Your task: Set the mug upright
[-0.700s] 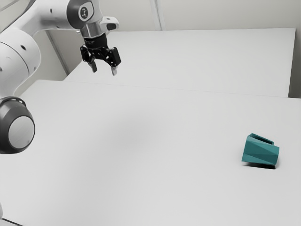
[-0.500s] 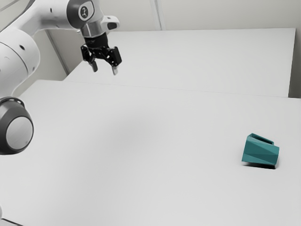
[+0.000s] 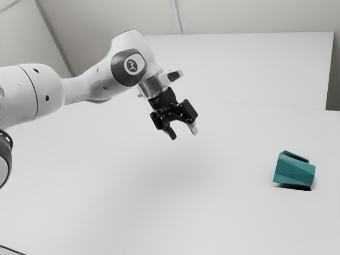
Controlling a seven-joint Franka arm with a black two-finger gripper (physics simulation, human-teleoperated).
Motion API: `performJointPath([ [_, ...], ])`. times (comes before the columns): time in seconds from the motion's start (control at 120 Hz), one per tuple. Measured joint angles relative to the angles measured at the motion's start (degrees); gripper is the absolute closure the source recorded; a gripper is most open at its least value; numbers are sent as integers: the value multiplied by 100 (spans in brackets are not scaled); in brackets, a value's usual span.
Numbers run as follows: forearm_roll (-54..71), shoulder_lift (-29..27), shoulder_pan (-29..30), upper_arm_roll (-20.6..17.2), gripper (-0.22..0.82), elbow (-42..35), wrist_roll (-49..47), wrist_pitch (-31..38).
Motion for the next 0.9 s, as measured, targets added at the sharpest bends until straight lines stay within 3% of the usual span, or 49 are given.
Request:
performJointPath([
  [0.267, -1688, 399, -570, -180, 0, -535, 467, 1077],
  [0.583, -2210, 1647, -1179, -182, 0, 656, 944, 1676],
  [0.9, -2671, 2298, -1371, -182, 0, 1336, 1231, 1831],
])
